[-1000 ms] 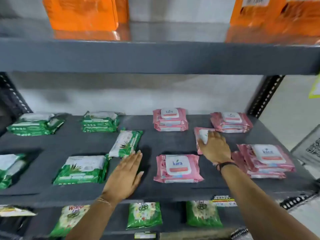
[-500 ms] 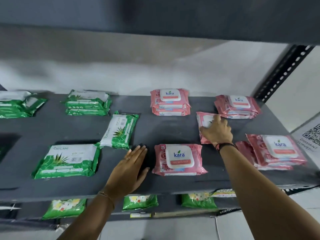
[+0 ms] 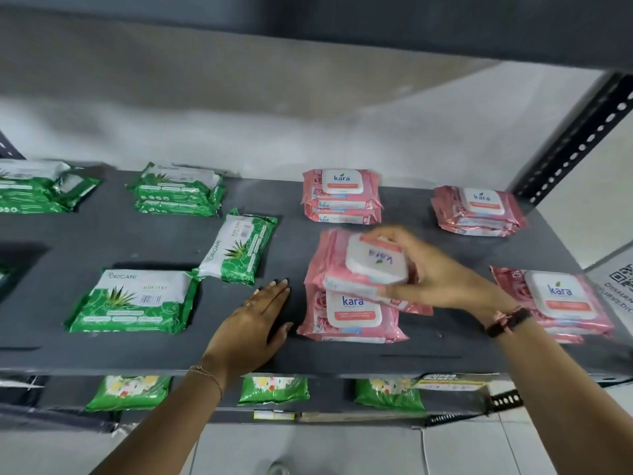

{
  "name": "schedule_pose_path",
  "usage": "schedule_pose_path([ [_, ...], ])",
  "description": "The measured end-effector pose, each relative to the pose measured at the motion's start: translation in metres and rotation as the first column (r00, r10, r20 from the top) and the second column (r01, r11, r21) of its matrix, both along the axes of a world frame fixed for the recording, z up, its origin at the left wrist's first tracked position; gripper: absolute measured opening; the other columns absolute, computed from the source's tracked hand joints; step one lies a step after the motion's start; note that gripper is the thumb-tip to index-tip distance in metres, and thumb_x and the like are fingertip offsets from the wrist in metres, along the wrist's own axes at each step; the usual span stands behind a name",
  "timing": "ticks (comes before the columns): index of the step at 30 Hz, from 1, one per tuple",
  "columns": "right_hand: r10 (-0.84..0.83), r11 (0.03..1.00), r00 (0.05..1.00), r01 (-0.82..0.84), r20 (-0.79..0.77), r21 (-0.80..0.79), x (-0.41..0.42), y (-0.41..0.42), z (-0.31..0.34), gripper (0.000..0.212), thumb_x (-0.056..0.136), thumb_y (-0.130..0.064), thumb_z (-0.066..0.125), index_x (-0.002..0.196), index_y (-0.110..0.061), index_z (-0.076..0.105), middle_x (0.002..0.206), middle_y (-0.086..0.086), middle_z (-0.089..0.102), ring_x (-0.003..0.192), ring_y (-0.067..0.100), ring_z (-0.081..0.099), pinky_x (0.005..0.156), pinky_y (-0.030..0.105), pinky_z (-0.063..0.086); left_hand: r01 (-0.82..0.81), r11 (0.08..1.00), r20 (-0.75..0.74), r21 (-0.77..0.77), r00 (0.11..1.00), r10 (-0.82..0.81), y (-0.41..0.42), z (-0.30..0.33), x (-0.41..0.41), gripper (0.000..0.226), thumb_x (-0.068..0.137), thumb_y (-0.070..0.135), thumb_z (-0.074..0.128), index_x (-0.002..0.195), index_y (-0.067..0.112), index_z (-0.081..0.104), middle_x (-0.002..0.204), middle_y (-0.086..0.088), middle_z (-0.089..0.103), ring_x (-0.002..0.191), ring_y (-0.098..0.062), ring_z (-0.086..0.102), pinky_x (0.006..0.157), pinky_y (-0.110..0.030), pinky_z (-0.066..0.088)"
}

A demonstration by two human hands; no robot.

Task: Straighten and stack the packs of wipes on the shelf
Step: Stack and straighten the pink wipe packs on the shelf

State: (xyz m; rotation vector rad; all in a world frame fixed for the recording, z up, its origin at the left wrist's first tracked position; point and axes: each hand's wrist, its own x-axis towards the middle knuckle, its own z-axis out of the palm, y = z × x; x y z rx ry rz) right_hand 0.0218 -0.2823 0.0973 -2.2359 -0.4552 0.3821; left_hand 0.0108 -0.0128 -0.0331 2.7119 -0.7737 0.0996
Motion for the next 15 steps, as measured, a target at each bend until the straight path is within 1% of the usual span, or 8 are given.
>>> schedule_pose_path([
  [1, 0.037, 0.999, 0.999, -0.038, -0.026, -0.036, -0.002, 0.004, -0.003, 0.067, 0.071, -0.007, 0.073, 0.116, -0.042, 0.037, 0.125, -0.005, 0.05, 0.118, 0.015, 0.049, 0.099, 0.037, 0.046, 0.001, 1.0, -0.002, 0.0, 1.0, -0.001, 0.0, 0.0, 0.0, 0.059, 0.086, 0.038, 0.036, 0.127, -0.003, 0.048, 0.131, -0.018, 0.048, 0.119, -0.03, 0.045, 0.094, -0.052, 0.025],
  [3, 0.099, 0.984, 0.995, -0.102, -0.029, -0.145, -0.003, 0.009, -0.011, 0.069, 0.072, -0.006, 0.072, 0.122, -0.039, 0.036, 0.133, 0.0, 0.048, 0.122, 0.018, 0.044, 0.106, 0.039, 0.039, 0.005, 1.0, -0.008, 0.001, 1.0, -0.005, 0.0, 0.0, 0.0, 0.062, 0.092, 0.045, 0.029, 0.127, -0.003, 0.048, 0.131, -0.017, 0.048, 0.119, -0.03, 0.044, 0.095, -0.052, 0.027],
  [6, 0.15, 0.945, 0.988, -0.152, -0.028, -0.291, -0.005, 0.011, -0.018, 0.076, 0.073, -0.014, 0.072, 0.133, -0.033, 0.029, 0.14, -0.007, 0.038, 0.13, 0.016, 0.029, 0.116, 0.041, 0.018, 0.018, 1.0, -0.018, 0.005, 1.0, -0.018, 0.001, 0.0, 0.001, 0.073, 0.095, 0.052, 0.013, 0.125, -0.003, 0.049, 0.13, -0.017, 0.049, 0.118, -0.029, 0.045, 0.093, -0.051, 0.031],
  [8, 0.177, 0.938, 0.984, -0.178, -0.029, -0.297, -0.005, 0.012, -0.015, 0.078, 0.073, -0.023, 0.074, 0.133, -0.038, 0.026, 0.145, -0.011, 0.029, 0.137, 0.011, 0.016, 0.117, 0.042, 0.003, 0.018, 1.0, -0.025, -0.009, 1.0, -0.018, 0.001, 0.0, 0.001, 0.066, 0.095, 0.048, 0.022, 0.126, -0.004, 0.048, 0.131, -0.018, 0.049, 0.118, -0.03, 0.045, 0.093, -0.051, 0.031],
  [10, 0.204, 0.926, 0.979, -0.2, -0.024, -0.321, -0.006, 0.015, -0.01, 0.074, 0.075, -0.03, 0.072, 0.134, -0.039, 0.027, 0.151, -0.008, 0.019, 0.141, 0.009, 0.005, 0.115, 0.043, -0.005, 0.016, 1.0, -0.017, -0.026, 1.0, -0.017, 0.0, 0.0, 0.0, 0.059, 0.088, 0.039, 0.034, 0.125, -0.005, 0.048, 0.13, -0.019, 0.049, 0.118, -0.032, 0.045, 0.094, -0.052, 0.029],
  [12, 0.205, 0.917, 0.978, -0.201, -0.023, -0.345, -0.007, 0.018, -0.007, 0.063, 0.08, -0.028, 0.067, 0.133, -0.036, 0.034, 0.152, -0.003, 0.017, 0.141, 0.012, 0.011, 0.117, 0.048, -0.001, 0.015, 0.999, -0.013, -0.03, 1.0, -0.016, -0.001, 0.001, 0.0, 0.059, 0.085, 0.036, 0.037, 0.125, -0.005, 0.048, 0.13, -0.019, 0.049, 0.118, -0.032, 0.045, 0.094, -0.053, 0.028],
  [13, 0.207, 0.912, 0.978, -0.199, -0.015, -0.359, -0.008, 0.02, -0.007, 0.056, 0.082, -0.026, 0.065, 0.131, -0.036, 0.038, 0.152, -0.002, 0.018, 0.14, 0.014, 0.017, 0.118, 0.05, 0.006, 0.017, 0.999, -0.011, -0.027, 1.0, -0.017, -0.001, 0.002, 0.0, 0.059, 0.084, 0.036, 0.037, 0.125, -0.005, 0.048, 0.13, -0.019, 0.049, 0.118, -0.031, 0.045, 0.094, -0.054, 0.028],
  [15, 0.211, 0.894, 0.977, -0.187, 0.015, -0.407, -0.011, 0.023, -0.007, 0.05, 0.085, -0.027, 0.061, 0.13, -0.037, 0.04, 0.151, -0.002, 0.021, 0.136, 0.018, 0.027, 0.115, 0.045, 0.018, 0.014, 1.0, -0.012, -0.022, 1.0, -0.015, -0.001, 0.001, 0.0, 0.059, 0.084, 0.036, 0.037, 0.125, -0.005, 0.049, 0.13, -0.019, 0.049, 0.118, -0.031, 0.045, 0.094, -0.054, 0.028],
])
